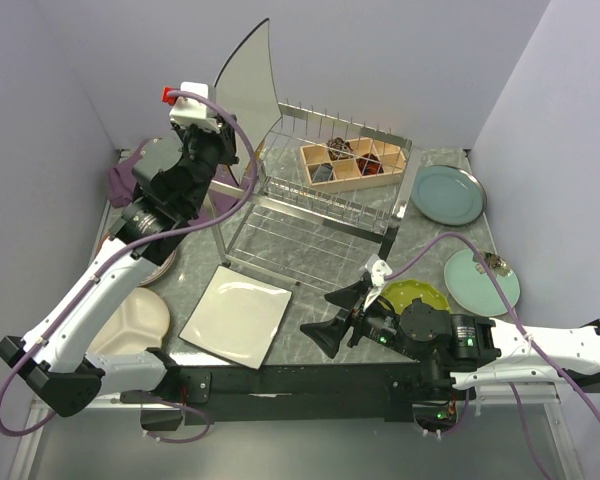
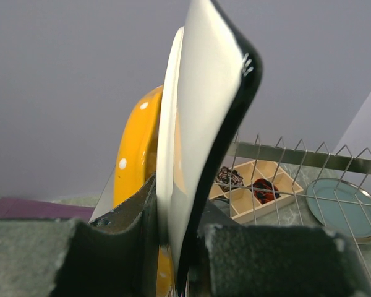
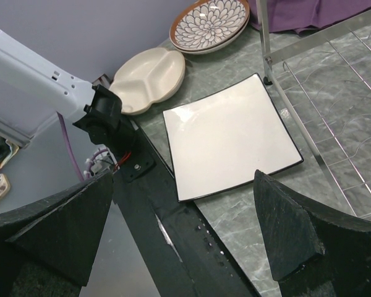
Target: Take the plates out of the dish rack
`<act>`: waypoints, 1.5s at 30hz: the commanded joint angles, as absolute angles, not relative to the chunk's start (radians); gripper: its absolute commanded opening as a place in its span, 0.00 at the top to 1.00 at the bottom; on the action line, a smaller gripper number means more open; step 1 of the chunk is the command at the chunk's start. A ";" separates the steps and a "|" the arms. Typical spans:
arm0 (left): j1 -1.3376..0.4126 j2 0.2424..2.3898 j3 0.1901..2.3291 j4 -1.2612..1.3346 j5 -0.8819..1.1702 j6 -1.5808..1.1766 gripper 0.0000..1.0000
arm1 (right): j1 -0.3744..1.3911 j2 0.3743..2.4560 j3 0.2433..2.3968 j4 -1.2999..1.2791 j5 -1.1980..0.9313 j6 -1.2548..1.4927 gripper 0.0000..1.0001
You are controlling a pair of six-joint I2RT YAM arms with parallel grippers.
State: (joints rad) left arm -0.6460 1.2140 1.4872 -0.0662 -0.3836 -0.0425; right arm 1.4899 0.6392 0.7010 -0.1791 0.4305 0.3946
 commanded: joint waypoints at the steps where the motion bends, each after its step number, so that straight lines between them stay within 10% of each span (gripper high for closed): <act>1: -0.687 1.124 1.585 0.212 -0.262 -0.137 0.99 | 1.496 0.630 0.733 -0.153 0.451 0.379 0.00; 45: -0.687 1.068 1.643 0.161 -0.413 -0.293 0.99 | 1.496 0.630 0.730 -0.152 0.454 0.382 0.00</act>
State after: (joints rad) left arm -0.6842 1.1622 1.5089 0.0219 -0.4160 -0.1661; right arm 1.4899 0.6365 0.7010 -0.1791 0.4332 0.3946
